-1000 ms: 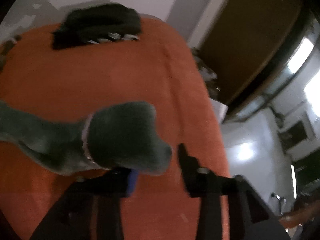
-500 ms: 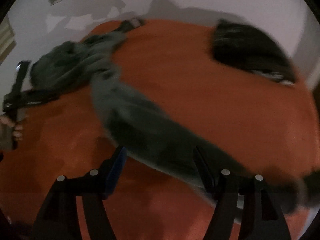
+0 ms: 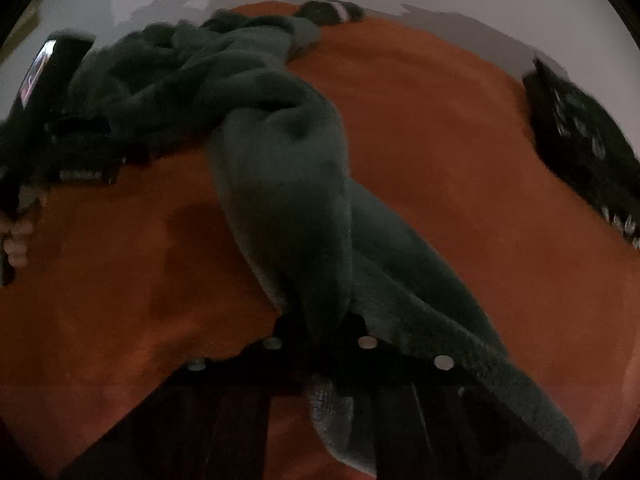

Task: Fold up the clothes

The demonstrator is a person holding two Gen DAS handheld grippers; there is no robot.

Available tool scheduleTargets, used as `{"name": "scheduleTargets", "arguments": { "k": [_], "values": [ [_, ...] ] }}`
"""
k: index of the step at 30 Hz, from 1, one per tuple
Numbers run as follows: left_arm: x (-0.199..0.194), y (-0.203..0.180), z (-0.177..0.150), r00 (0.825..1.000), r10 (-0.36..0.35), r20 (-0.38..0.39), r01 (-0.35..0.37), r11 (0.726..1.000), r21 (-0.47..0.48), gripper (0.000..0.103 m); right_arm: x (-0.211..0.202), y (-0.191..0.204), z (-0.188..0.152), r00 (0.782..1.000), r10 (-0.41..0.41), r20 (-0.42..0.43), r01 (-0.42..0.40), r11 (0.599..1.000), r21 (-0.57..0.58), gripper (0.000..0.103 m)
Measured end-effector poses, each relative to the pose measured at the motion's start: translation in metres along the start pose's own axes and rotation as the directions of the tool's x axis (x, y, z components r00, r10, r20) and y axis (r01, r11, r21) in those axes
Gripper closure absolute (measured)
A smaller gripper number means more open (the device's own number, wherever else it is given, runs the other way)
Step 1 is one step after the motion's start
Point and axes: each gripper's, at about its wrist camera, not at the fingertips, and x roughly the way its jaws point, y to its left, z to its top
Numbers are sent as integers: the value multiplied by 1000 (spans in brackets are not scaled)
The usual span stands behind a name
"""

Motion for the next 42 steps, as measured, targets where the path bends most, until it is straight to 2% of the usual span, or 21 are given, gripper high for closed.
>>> {"name": "scheduleTargets", "arguments": {
  "k": [1,3,5,10,13,18,23,25,26,27,29,32,36,42],
  "values": [
    [2,0,1,1000,6,4,-6,1000,7,66,-3,-2,-2,1000,4,12,-4,1000,5,97],
    [5,-1,2,1000,17,11,-17,1000,20,83,-12,0,-6,999,-25,36,26,999,-25,97],
    [-1,4,1,1000,12,22,-12,1000,-9,93,-22,1,-9,997,-56,59,59,997,-43,97],
    [-33,8,-2,997,5,77,-4,1000,-17,96,-49,-7,-15,992,-95,85,95,995,-2,97],
    [-71,9,-13,992,-35,122,37,999,-11,99,-65,-11,-19,989,-116,94,113,993,36,97],
    [-111,6,-26,982,-116,151,111,993,45,100,-91,-20,-28,983,-153,100,146,987,74,97],
    [-121,-12,-27,978,-111,176,87,987,137,99,-118,-28,-38,976,-185,111,175,980,100,97],
    [-118,-18,-28,980,-104,172,77,984,160,96,-129,-31,-43,972,-202,116,190,976,109,97],
    [-117,-21,-28,980,-101,170,71,983,172,80,-134,-33,-45,971,-209,118,195,974,118,97],
    [-119,-26,-32,981,-89,174,57,981,183,52,-138,-35,-48,969,-215,119,200,972,127,97],
    [-123,-36,-42,981,-61,186,22,978,206,23,-147,-41,-54,967,-226,116,209,967,143,97],
    [-109,-56,-44,985,-36,171,-12,962,271,22,-156,-44,-66,966,-235,112,216,964,157,97],
    [-78,-80,-42,996,-8,93,-24,942,335,22,-168,-46,-78,961,-251,113,232,959,162,97],
    [-54,-102,-39,995,32,92,-64,928,368,22,-195,-48,-89,959,-256,124,230,955,188,97]
  ]
}}
